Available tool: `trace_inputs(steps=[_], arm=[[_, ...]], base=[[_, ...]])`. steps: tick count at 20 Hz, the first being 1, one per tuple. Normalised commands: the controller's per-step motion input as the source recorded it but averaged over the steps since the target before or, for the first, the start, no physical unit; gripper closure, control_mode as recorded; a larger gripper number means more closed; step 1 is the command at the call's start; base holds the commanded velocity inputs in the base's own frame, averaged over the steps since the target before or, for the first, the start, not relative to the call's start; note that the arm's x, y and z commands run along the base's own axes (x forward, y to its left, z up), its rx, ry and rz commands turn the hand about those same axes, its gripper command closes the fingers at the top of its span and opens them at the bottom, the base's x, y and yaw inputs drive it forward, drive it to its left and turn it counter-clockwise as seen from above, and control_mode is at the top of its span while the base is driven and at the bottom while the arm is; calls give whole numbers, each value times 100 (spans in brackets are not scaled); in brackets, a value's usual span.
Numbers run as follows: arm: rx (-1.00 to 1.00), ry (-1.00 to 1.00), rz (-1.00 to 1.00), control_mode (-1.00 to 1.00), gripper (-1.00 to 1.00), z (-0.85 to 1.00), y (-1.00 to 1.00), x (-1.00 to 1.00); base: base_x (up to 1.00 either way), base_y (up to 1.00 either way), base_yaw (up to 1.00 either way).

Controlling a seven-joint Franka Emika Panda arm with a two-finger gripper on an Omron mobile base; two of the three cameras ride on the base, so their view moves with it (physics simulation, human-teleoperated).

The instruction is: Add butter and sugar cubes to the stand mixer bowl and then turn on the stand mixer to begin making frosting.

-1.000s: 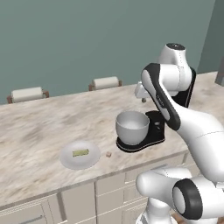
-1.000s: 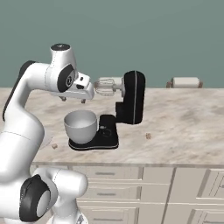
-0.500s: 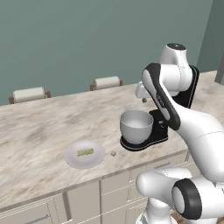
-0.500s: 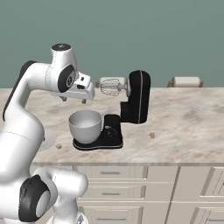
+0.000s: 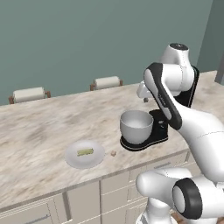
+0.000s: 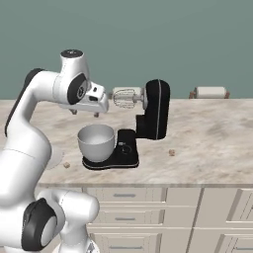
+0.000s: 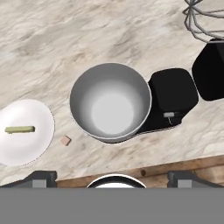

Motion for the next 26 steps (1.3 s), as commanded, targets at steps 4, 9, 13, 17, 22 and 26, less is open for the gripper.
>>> trace_inputs(steps=[4,9,13,17,22,26], arm=[[2,0,0,-100,-100,0,-23,0],[5,-1,0,-100,-100,0,-39,0],[8,-5,0,-100,-100,0,-57,-2],[2,-8,2,-100,-100,-10,-64,-16],[-2,-8,5,-100,-100,-28,-48,-23],[-7,-7,7,-100,-100,-31,-26,-19]], base=[[0,0,0],[0,0,0],[0,0,0],[0,0,0],[0,0,0],[0,0,0]])
